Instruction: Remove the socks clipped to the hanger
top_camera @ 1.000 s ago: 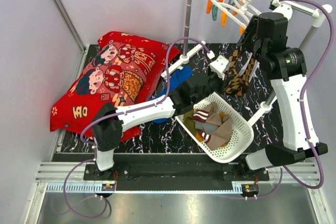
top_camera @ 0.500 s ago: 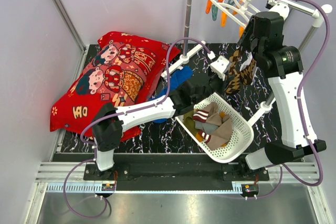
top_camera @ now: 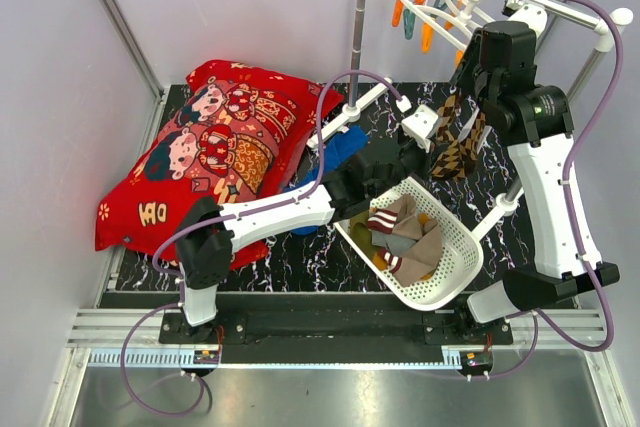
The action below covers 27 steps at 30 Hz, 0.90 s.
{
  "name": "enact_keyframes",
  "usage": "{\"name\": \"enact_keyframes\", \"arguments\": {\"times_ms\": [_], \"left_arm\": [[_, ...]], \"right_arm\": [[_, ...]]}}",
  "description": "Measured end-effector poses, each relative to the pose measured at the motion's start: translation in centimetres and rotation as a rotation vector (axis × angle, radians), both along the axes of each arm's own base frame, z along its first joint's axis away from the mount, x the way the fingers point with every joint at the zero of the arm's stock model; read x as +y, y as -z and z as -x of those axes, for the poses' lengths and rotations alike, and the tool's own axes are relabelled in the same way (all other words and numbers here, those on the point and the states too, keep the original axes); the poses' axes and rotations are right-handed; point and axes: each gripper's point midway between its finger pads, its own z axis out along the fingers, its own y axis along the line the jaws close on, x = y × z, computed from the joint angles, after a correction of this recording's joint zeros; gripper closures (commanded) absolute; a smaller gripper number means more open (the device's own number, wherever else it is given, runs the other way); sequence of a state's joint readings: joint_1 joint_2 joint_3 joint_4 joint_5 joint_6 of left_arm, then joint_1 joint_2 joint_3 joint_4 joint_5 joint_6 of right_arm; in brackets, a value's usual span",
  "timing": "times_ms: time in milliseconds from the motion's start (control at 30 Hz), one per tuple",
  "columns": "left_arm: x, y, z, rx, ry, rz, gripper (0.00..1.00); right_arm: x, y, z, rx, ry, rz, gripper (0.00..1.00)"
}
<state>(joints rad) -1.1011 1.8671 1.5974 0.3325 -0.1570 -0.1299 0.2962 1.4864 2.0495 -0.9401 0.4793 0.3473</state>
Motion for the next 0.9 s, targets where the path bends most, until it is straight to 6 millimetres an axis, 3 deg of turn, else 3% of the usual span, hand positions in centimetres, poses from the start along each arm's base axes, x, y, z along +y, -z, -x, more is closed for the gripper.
{"name": "enact_keyframes", "arguments": {"times_ms": [233,333,433,467,733,900], "left_arm": [[0.0,-0.3,-0.1,-0.003,-0.006,0.002,1.0],[0.0,-0.2,0.0,-0.003,-0.007,0.001,1.0],[0.0,-0.2,0.0,-0.003,-0.006,0.002,1.0],[0.0,-0.2,0.0,-0.003,-0.006,0.002,1.0],[-0.1,0.2,0.2,0.002,-0.005,0.004,1.0],[0.4,3.9,1.0,0.052,0.002,-0.045,1.0]], "right_arm": [[0.7,-0.1,0.1,0.0,-0.015,0.013,0.53],[0.5,0.0,0.1,0.001,-0.003,0.026,0.64],[0.2,0.0,0.1,0.002,0.012,0.04,0.86],[0.1,-0.1,0.1,-0.001,0.018,0.043,0.98],[-0.4,-0.2,0.1,-0.003,0.037,0.061,1.0],[-0.2,-0.2,0.1,-0.003,0.034,0.055,1.0]]}}
